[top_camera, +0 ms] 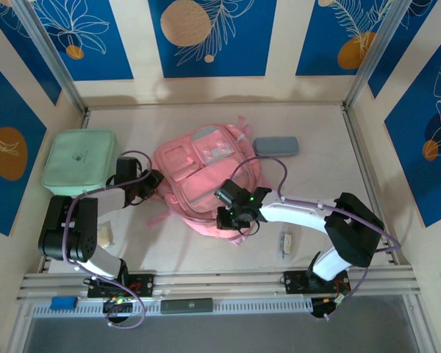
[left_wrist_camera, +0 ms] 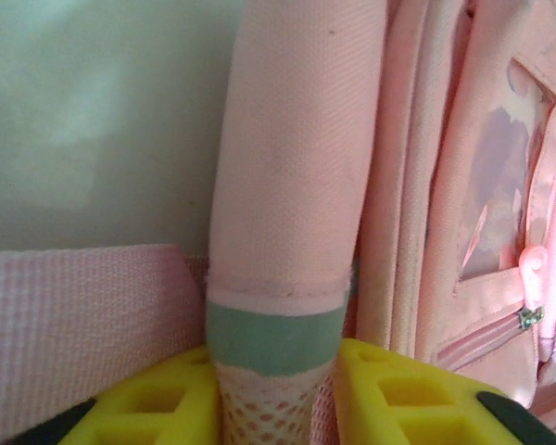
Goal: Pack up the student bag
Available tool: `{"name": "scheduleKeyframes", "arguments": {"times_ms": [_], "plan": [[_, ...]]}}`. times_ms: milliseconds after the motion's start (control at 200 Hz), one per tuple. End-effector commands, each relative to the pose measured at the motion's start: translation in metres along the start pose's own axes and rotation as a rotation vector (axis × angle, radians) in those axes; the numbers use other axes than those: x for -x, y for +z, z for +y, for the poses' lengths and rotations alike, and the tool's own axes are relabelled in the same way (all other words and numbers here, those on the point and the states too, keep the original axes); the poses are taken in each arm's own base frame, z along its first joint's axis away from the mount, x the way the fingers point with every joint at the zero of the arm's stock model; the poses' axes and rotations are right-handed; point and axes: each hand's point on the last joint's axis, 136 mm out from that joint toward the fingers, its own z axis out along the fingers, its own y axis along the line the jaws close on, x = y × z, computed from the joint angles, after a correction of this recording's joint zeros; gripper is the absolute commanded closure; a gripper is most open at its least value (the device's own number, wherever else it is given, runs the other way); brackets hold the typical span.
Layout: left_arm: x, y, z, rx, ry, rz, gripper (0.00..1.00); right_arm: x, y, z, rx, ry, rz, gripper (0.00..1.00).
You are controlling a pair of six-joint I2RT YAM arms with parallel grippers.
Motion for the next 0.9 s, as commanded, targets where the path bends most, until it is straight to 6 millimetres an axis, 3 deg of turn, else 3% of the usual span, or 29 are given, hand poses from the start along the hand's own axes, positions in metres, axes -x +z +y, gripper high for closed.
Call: {"name": "scheduleKeyframes", "arguments": {"times_ms": [0,145,330,435,520,625,755,895], "plan": [[-0.006,0.002,-0.002,-0.035,-0.005,0.019,0.78,-0.007,0.003,-0.023,-0.069,0.012,0.024,0.82],[-0.010,-0.006,0.004,-0.015,0.006,0.016,1.00,0.008,0.000,-0.026,-0.068,0.000,-0.013,0.81],[-0.029,-0.025,0.021,0.004,-0.011,0.018,1.00,0.052,-0.014,-0.041,-0.082,-0.011,-0.083,0.80],[-0.048,-0.039,0.031,0.010,-0.044,0.020,1.00,0.083,-0.035,-0.044,-0.073,-0.002,-0.133,0.78],[-0.068,-0.048,0.033,-0.006,-0.062,-0.003,1.00,0.094,-0.052,-0.037,-0.070,-0.034,-0.172,0.75],[-0.076,-0.061,0.037,0.022,-0.058,-0.038,1.00,0.088,-0.069,-0.033,-0.096,-0.072,-0.193,0.67],[-0.082,-0.068,0.035,-0.014,-0.097,-0.054,1.00,0.061,-0.086,-0.014,-0.126,-0.138,-0.193,0.58],[-0.092,-0.074,0.020,-0.042,-0.072,-0.047,1.00,0.016,-0.076,0.027,-0.105,-0.189,-0.164,0.56]]}}
